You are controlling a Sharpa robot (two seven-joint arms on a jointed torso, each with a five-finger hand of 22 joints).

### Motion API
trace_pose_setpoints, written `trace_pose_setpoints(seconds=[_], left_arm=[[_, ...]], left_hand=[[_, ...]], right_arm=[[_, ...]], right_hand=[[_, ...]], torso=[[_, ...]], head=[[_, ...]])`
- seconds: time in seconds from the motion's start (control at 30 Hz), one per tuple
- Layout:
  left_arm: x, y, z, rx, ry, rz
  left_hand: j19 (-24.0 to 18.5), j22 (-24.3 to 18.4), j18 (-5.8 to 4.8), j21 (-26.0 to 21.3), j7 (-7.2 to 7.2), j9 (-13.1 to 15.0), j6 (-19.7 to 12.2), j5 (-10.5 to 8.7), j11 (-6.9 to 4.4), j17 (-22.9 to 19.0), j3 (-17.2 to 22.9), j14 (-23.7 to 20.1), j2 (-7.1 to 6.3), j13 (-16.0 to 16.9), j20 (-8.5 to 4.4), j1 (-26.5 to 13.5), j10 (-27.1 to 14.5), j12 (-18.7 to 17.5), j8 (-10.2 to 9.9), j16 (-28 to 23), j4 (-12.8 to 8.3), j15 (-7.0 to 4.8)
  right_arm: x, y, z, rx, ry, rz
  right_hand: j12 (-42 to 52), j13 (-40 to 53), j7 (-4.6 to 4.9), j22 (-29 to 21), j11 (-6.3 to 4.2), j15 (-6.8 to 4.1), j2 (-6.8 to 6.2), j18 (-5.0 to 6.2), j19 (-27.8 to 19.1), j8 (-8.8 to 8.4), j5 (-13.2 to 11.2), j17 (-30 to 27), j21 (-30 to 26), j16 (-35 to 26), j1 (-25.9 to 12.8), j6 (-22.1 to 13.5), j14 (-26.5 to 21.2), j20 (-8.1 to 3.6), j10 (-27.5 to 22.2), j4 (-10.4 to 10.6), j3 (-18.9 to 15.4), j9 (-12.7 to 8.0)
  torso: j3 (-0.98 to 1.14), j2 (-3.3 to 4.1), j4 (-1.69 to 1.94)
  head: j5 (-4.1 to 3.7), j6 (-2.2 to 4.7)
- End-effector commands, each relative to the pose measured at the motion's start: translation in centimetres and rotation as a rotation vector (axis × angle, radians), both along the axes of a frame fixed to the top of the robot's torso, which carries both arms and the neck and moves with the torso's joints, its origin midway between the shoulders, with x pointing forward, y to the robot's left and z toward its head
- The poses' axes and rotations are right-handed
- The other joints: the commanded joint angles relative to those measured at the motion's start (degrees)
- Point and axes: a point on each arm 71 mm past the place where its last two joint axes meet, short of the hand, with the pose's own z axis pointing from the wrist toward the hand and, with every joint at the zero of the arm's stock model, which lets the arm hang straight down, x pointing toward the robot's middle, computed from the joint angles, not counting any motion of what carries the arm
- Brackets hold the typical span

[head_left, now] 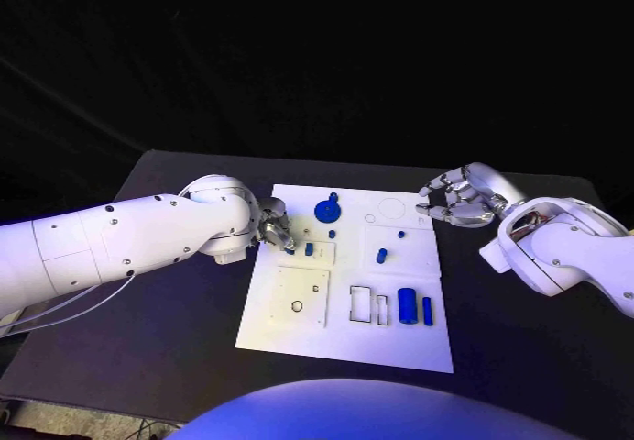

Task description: Assemble the parts on the task board

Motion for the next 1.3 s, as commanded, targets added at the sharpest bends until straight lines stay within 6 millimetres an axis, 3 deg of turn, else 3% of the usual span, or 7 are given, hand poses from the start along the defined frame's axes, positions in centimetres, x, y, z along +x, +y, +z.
trace_pose_setpoints(seconds=[0.03, 0.43, 0.67, 1.1, 1.3], left_arm=[[-0.17, -0.11, -0.20, 0.004, 0.021, -0.009], [-0.05, -0.03, -0.37, 0.005, 0.037, -0.005], [0.04, 0.02, -0.43, 0.005, 0.040, -0.001], [0.17, 0.02, -0.50, 0.006, 0.042, 0.002], [0.23, 0.08, -0.53, 0.006, 0.042, 0.006]], left_hand=[[0.27, 9.01, -0.09, 0.00, -1.66, -0.22, 1.09, -1.06, -0.16, 15.10, 2.84, 6.17, -0.20, -0.07, -0.18, -0.86, 0.09, 0.24, 0.21, 0.37, -2.46, -0.44], [0.32, 9.10, -0.09, -0.27, -1.89, -1.03, 1.53, -4.13, -0.32, 15.10, 0.98, 6.17, -1.58, -0.23, -0.35, -3.42, -0.16, 0.25, 0.00, 0.37, -1.18, -0.58], [0.39, 9.18, -0.10, -0.34, -1.92, -1.51, 1.79, -6.24, -0.35, 15.10, -0.20, 6.17, -1.67, -0.32, -0.40, -4.13, -0.28, 0.26, -0.17, 0.37, -0.35, -0.63], [0.43, 9.23, -0.10, -0.43, -1.90, -1.87, 1.99, -7.49, -0.33, 15.10, -1.26, 6.17, -1.76, -0.24, -0.40, -4.70, -0.26, 0.43, -0.27, 0.37, 0.43, -0.62], [0.49, 9.30, -0.11, -0.52, -1.87, -2.25, 2.16, -9.38, -0.31, 15.10, -2.71, 6.17, -1.84, -0.32, -0.39, -5.26, -0.31, 0.46, -0.35, 0.37, 1.52, -0.59]], right_arm=[[-0.05, 0.07, -0.03, -0.004, 0.001, 0.007], [-0.12, 0.12, 0.08, 0.004, -0.009, 0.005], [-0.14, 0.10, 0.12, 0.006, -0.012, 0.003], [-0.13, 0.06, 0.12, 0.005, -0.013, 0.002], [-0.12, 0.04, 0.11, 0.005, -0.013, 0.001]], right_hand=[[-0.27, -0.05, -0.13, 7.12, -0.15, -0.44, 0.15, 1.09, -0.31, 0.36, 0.36, 11.29, -0.15, -0.34, -0.37, -0.43, 4.86, -0.22, -0.45, 0.22, 0.17, 0.04], [-0.27, -0.05, -0.12, 7.13, -0.14, -0.44, 0.13, 1.09, -0.30, 0.36, 0.35, 11.29, -0.14, -0.34, -0.41, -0.46, 4.86, -0.22, -0.45, 0.24, 0.16, 0.06], [-0.27, -0.05, -0.12, 7.13, -0.14, -0.44, 0.13, 1.09, -0.30, 0.36, 0.35, 11.29, -0.14, -0.34, -0.41, -0.46, 4.86, -0.22, -0.45, 0.24, 0.16, 0.06], [-0.29, -0.07, -0.12, 7.12, -0.14, -0.44, 0.14, 1.09, -0.31, 0.35, 0.33, 11.23, -0.17, -0.37, -0.43, -0.51, 4.85, -0.22, -0.47, 0.25, 0.17, 0.08], [-0.31, -0.10, -0.11, 7.12, -0.14, -0.44, 0.15, 1.10, -0.31, 0.35, 0.31, 11.23, -0.20, -0.37, -0.47, -0.53, 4.84, -0.22, -0.48, 0.27, 0.16, 0.10]], torso=[[0.00, -0.01, -0.02], [0.00, -0.01, -0.01], [-0.01, 0.01, 0.01], [-0.01, -0.04, 0.02], [-0.02, -0.05, 0.02]], head=[[-0.04, 0.00], [-0.24, -0.05], [-0.33, -0.05], [-0.44, -0.12], [-0.46, -0.12]])
